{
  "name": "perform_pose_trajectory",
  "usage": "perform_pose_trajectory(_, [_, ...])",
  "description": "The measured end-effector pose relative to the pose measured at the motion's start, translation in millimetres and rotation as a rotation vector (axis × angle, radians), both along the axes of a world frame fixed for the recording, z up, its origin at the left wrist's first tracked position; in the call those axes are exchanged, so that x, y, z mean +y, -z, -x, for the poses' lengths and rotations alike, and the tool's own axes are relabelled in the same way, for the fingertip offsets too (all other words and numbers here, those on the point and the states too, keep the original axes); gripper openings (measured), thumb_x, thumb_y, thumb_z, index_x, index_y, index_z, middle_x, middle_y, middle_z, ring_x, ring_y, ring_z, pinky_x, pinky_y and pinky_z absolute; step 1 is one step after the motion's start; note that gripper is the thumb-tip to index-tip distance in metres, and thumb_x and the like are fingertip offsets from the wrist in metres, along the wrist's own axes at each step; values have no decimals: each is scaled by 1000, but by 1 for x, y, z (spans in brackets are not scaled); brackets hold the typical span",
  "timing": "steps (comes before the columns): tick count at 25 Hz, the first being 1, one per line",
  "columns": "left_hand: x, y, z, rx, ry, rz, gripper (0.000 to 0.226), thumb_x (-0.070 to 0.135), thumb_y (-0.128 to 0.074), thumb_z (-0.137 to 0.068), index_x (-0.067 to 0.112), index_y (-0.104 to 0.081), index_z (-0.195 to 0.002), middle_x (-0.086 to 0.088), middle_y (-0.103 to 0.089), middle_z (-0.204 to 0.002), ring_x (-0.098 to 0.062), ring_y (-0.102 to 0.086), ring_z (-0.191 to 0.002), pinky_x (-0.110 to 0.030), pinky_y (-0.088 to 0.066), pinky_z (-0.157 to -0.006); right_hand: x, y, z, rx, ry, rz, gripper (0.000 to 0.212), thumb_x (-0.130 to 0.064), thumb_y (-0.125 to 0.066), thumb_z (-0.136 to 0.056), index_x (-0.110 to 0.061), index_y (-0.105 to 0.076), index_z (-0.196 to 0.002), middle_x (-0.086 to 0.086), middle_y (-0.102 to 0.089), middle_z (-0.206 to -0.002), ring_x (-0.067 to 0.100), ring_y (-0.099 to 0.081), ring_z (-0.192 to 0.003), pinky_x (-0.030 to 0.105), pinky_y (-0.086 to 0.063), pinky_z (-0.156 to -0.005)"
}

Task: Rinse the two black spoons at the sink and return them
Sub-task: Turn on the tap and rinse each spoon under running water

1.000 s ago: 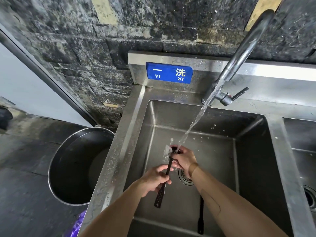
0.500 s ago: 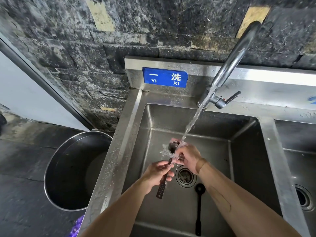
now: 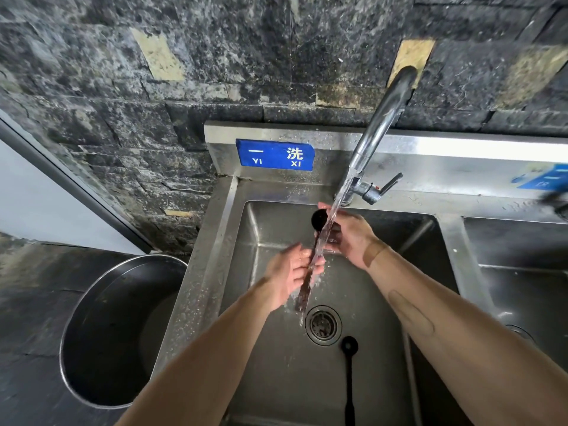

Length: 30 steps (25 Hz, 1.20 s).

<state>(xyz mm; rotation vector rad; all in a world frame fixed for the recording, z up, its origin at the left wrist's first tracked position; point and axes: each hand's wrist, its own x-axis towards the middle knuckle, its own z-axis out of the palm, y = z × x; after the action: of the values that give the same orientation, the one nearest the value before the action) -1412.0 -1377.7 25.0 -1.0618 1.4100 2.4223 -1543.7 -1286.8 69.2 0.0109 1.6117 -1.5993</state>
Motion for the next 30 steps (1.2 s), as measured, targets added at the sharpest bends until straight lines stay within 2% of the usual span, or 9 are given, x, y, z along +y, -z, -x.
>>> perform_pose_trajectory(3, [-6,-14,18,40,17,13,57,57,-30,-96,15,-61,-118,-5,-75,-111,-21,-71,-103,-41,-42,-102,-7,-17,12,57,16,28,24,-23,-51,-100,-22,-74,-106,11,-70,-98,24,-64,-77,35,-57,-66])
perform_pose_trajectory(5, [-12,-22,26,69,19,28,60,61,-30,-94,16,-63,-116,-4,-75,-111,-21,-71,-103,-40,-45,-98,-12,-28,18,78,37,42,26,-24,-54,-98,-27,-77,-86,7,-72,-92,21,-67,-72,29,-57,-56])
perform_pose_trajectory(7, [-18,-28,28,85,9,37,60,62,-31,-93,17,-65,-113,-4,-75,-110,-21,-71,-102,-38,-47,-89,-15,-35,19,65,76,58,26,-24,-57,-96,-29,-77,-80,2,-75,-83,18,-70,-65,24,-55,-49])
perform_pose_trajectory(9, [-19,-27,24,79,4,40,61,63,-32,-92,16,-64,-114,-4,-75,-111,-21,-71,-103,-36,-47,-81,-16,-34,17,48,92,62,27,-23,-57,-96,-31,-78,-81,0,-77,-79,18,-70,-63,24,-55,-47])
perform_pose_trajectory(14, [-8,3,-12,4,0,15,64,61,-30,-94,13,-58,-123,-7,-69,-121,-25,-67,-112,-43,-40,-106,-6,2,-12,-67,63,63,27,-19,-54,-98,-27,-78,-89,9,-71,-91,22,-65,-67,28,-54,-50])
perform_pose_trajectory(17, [1,20,-41,-35,-23,-27,53,57,-32,-97,17,-64,-111,-6,-75,-112,-21,-71,-103,-38,-48,-94,2,30,-35,-150,22,38,22,-25,-57,-96,-17,-75,-106,11,-67,-94,23,-60,-76,32,-50,-66])
perform_pose_trajectory(24, [18,47,-96,-191,16,-72,37,32,-43,-100,8,-67,-115,-12,-74,-101,-22,-64,-81,-38,-50,-80,16,67,-75,-338,71,54,28,-21,-50,-100,-15,-68,-120,10,-66,-103,25,-59,-83,35,-49,-71])
perform_pose_trajectory(27, [21,51,-113,-234,107,-96,34,31,-46,-100,10,-67,-117,-4,-63,-84,-17,-55,-71,-35,-50,-77,17,76,-82,-494,160,93,27,-19,-47,-100,-12,-64,-120,12,-64,-96,23,-59,-75,36,-48,-70])
perform_pose_trajectory(30, [22,53,-118,-257,48,-102,30,26,-52,-98,10,-67,-119,1,-50,-78,-12,-48,-67,-34,-50,-78,17,84,-86,-539,189,102,22,-23,-53,-98,-11,-64,-113,12,-59,-92,23,-56,-76,38,-48,-74])
